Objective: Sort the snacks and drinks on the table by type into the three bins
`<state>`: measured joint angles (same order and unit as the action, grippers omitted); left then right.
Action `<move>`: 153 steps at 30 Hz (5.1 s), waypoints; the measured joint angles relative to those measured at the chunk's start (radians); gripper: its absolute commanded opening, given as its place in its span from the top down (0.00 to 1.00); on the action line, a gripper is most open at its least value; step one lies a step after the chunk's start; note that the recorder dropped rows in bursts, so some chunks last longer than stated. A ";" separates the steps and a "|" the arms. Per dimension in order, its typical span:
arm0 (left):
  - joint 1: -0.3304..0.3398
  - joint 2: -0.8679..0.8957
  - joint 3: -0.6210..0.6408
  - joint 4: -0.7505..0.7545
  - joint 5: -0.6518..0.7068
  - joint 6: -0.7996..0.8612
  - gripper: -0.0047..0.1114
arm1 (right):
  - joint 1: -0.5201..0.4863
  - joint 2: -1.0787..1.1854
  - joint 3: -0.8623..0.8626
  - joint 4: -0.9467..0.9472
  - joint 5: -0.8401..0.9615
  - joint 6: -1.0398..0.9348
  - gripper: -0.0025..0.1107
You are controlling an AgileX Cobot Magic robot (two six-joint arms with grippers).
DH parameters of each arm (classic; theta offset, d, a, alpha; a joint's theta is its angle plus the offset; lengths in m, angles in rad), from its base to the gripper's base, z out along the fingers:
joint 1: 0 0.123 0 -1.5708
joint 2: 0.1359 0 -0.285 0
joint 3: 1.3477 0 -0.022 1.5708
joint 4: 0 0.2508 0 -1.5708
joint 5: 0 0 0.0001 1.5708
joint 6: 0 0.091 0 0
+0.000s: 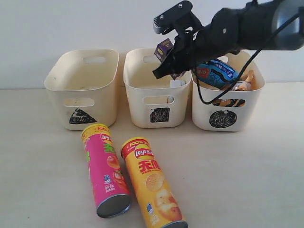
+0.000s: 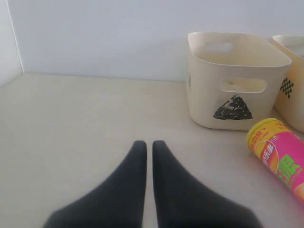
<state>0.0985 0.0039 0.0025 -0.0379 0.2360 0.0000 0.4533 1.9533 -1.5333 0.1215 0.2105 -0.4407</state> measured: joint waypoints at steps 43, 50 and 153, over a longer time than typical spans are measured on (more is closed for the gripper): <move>0.000 0.000 0.000 0.000 0.000 0.000 0.93 | -0.332 -0.268 0.033 -0.136 0.618 0.300 0.97; 0.000 0.000 0.000 0.000 0.000 0.000 0.93 | -0.340 -0.558 0.344 -0.132 0.484 0.373 0.97; 0.000 0.000 0.000 -0.024 -0.143 -0.009 0.93 | -0.441 -1.948 1.529 -0.122 0.118 0.430 0.97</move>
<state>0.0985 0.0039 0.0025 -0.0620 0.0928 -0.0089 0.0123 0.0056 -0.0040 0.0000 0.3285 -0.0109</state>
